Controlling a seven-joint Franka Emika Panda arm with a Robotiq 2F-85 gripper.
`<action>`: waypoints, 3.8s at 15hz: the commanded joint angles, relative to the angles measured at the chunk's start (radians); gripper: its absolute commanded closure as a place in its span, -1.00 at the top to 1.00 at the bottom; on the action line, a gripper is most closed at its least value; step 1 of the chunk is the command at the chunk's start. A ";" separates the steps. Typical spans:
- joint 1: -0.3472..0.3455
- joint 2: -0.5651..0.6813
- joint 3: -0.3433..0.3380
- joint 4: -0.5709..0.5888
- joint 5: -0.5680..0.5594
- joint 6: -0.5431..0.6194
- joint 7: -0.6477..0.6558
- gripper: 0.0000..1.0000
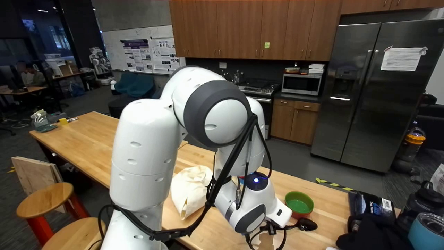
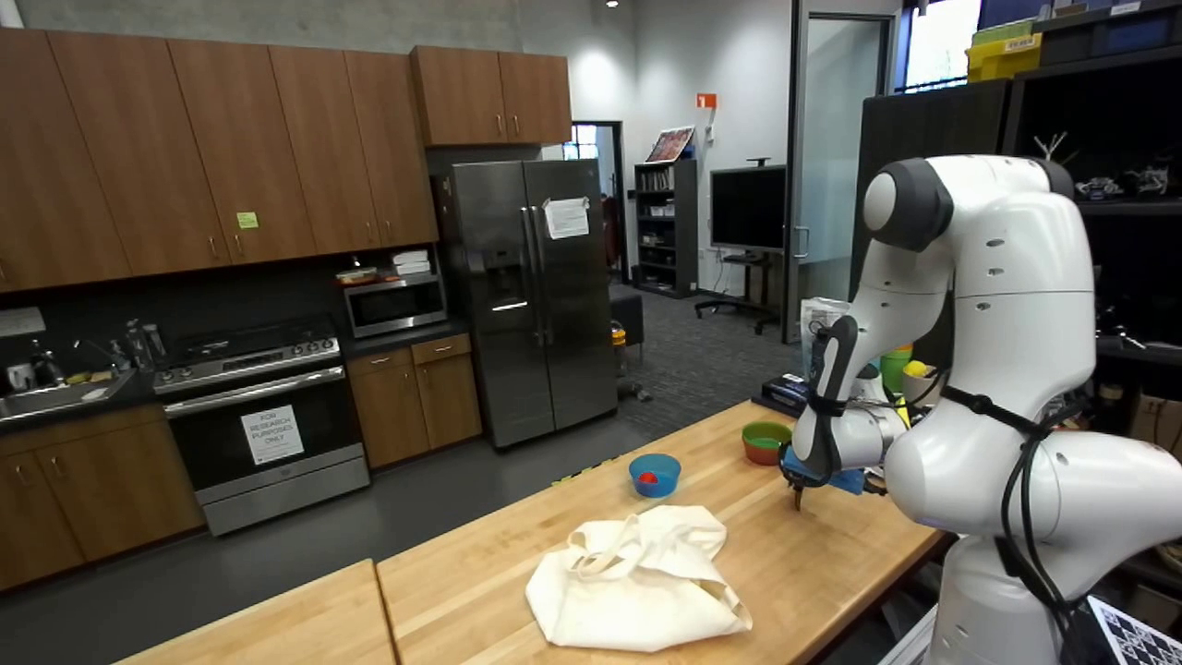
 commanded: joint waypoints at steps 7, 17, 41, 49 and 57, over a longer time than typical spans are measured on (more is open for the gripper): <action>0.024 0.075 -0.003 0.000 0.087 0.003 -0.004 -0.89; 0.023 0.068 0.011 0.002 0.079 0.001 -0.018 0.59; 0.718 -0.051 -0.617 -0.006 0.330 -0.244 -0.511 1.00; 0.620 -0.034 -0.460 0.000 0.313 -0.287 -0.592 1.00; 0.825 -0.014 -0.728 0.001 0.321 -0.294 -0.597 1.00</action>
